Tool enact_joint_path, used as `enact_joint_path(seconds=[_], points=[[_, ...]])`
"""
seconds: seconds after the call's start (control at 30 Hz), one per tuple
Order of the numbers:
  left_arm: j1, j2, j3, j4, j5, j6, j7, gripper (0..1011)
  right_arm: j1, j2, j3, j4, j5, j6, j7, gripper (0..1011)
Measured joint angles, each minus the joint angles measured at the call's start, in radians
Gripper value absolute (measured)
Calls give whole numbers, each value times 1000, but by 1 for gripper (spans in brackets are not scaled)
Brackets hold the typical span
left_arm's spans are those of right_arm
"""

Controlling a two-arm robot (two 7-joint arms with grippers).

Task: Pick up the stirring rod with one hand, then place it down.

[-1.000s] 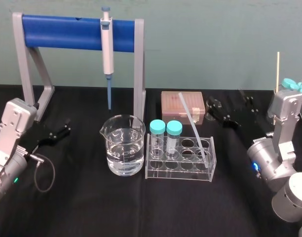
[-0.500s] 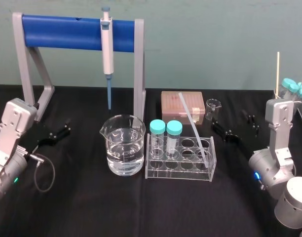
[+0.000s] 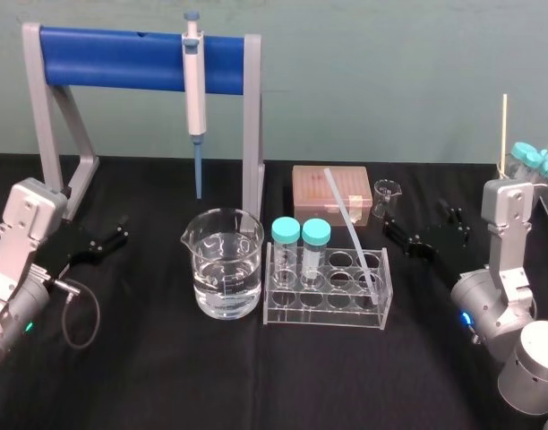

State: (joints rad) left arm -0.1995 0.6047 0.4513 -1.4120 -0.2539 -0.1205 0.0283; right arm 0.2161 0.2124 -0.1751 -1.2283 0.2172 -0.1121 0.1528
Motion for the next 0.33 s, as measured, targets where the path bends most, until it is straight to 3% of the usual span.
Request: enact_joint_path(seconds=[0.33], points=[[0,0,0,0,0,0,0,1000,1,1,-1,-1,2,-2,1,1003]])
